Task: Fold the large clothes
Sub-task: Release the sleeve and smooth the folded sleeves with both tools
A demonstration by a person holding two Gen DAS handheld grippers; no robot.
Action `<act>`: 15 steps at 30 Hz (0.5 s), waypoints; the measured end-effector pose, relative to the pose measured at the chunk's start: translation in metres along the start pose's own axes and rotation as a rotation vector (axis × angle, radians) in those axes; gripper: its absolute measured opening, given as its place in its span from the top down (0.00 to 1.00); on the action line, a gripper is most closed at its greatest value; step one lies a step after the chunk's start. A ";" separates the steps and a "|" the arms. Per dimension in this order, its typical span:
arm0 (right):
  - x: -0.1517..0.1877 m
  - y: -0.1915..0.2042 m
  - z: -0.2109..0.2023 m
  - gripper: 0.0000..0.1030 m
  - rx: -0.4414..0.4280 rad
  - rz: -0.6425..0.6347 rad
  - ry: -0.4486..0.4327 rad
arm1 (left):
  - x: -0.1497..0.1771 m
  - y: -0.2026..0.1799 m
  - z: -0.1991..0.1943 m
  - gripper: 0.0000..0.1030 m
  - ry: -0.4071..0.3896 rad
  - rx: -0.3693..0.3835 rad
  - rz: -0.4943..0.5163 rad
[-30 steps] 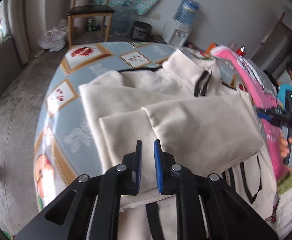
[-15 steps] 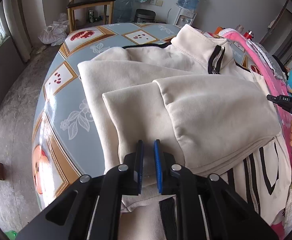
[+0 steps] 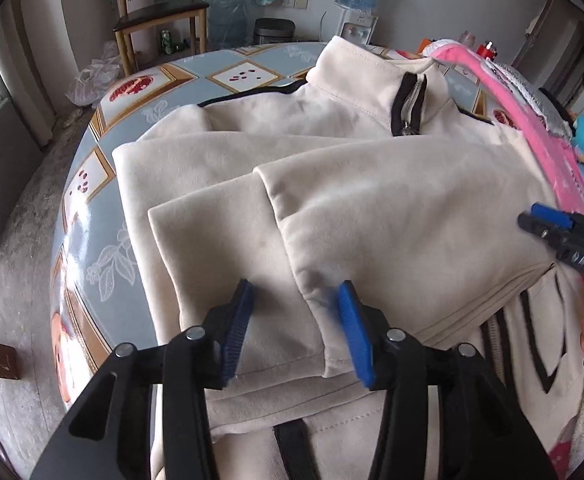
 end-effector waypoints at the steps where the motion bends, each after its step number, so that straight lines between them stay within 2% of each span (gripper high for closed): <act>1: 0.001 0.001 0.003 0.51 0.037 -0.013 -0.017 | 0.001 -0.001 0.000 0.57 0.009 -0.011 0.014; 3: 0.003 0.003 0.000 0.51 0.073 -0.023 0.000 | 0.001 -0.002 -0.007 0.57 0.006 -0.013 0.025; 5: -0.003 0.009 -0.010 0.49 0.038 -0.015 -0.019 | -0.011 -0.005 -0.022 0.56 -0.048 0.001 0.034; 7: -0.014 0.018 -0.018 0.45 0.011 -0.026 -0.054 | -0.027 -0.010 -0.029 0.52 -0.072 -0.018 0.046; 10: -0.034 0.035 -0.018 0.36 -0.005 -0.044 -0.085 | -0.047 -0.022 -0.018 0.45 -0.045 -0.016 0.048; 13: -0.046 0.043 0.007 0.35 -0.022 -0.036 -0.053 | -0.052 -0.022 0.018 0.45 0.033 -0.077 0.040; 15: -0.046 0.044 0.022 0.32 -0.004 -0.032 -0.033 | -0.055 -0.027 0.021 0.43 -0.010 -0.139 0.078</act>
Point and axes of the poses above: each gripper's, at about its wrist camera, not at the fingertips, and z roughly the way its jaws point, y to its left, x to its underside, the point moved 10 cm from there along z, roughly the way its jaws point, and after that the axes turned 11 degrees about y, right-handed, at the moved point
